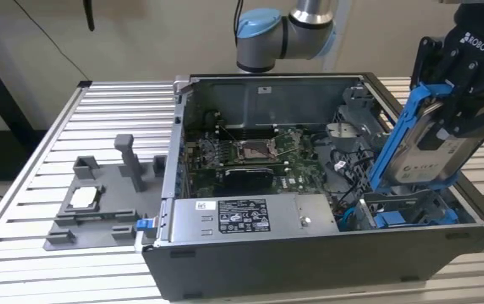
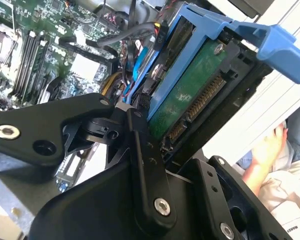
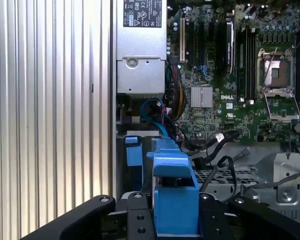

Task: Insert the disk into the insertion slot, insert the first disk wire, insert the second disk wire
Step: 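Insert the disk into the insertion slot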

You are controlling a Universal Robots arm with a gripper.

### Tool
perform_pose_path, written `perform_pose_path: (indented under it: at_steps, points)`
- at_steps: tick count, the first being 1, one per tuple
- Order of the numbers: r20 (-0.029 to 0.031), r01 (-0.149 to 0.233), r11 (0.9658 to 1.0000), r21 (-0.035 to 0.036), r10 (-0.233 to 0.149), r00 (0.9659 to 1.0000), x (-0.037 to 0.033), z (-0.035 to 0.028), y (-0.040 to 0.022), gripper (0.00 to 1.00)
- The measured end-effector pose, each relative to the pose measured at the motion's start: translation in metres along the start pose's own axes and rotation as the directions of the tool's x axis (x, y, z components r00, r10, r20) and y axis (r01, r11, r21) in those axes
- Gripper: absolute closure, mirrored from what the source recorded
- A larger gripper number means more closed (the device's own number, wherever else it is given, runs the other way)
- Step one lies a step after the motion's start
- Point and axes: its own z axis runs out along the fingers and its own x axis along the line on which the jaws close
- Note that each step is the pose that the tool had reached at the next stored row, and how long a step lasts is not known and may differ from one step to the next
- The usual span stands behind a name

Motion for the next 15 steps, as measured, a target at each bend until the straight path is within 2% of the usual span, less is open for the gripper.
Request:
perform_pose_path:
  at_steps: [4, 9, 15]
  points:
    - [0.0001, 0.000, 1.0000, 0.0000, 0.000, 1.0000, 0.0003, 0.0020, -0.0002, 0.67]
    - [0.0061, 0.002, 1.0000, -0.0006, -0.002, 1.0000, 0.0036, 0.0081, -0.0013, 0.67]
    - [0.0049, 0.019, 0.9998, -0.0030, -0.019, 0.9998, 0.0048, 0.0135, -0.0029, 0.67]
